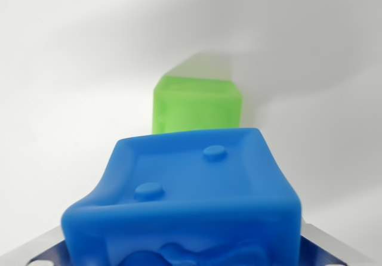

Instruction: Stack cube

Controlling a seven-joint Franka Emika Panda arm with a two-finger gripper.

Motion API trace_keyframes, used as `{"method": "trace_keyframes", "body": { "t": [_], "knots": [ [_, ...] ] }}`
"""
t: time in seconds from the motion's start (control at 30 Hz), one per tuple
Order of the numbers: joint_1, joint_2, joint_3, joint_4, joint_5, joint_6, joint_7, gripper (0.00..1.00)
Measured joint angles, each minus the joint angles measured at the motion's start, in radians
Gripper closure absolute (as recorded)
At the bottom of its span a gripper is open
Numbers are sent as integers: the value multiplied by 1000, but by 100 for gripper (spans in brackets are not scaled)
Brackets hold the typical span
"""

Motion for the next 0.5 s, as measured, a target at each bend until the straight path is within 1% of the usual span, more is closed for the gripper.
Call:
{"method": "trace_keyframes", "body": {
  "t": [0.5],
  "knots": [
    [0,66,0,-1,0,67,0,100]
  ]
}}
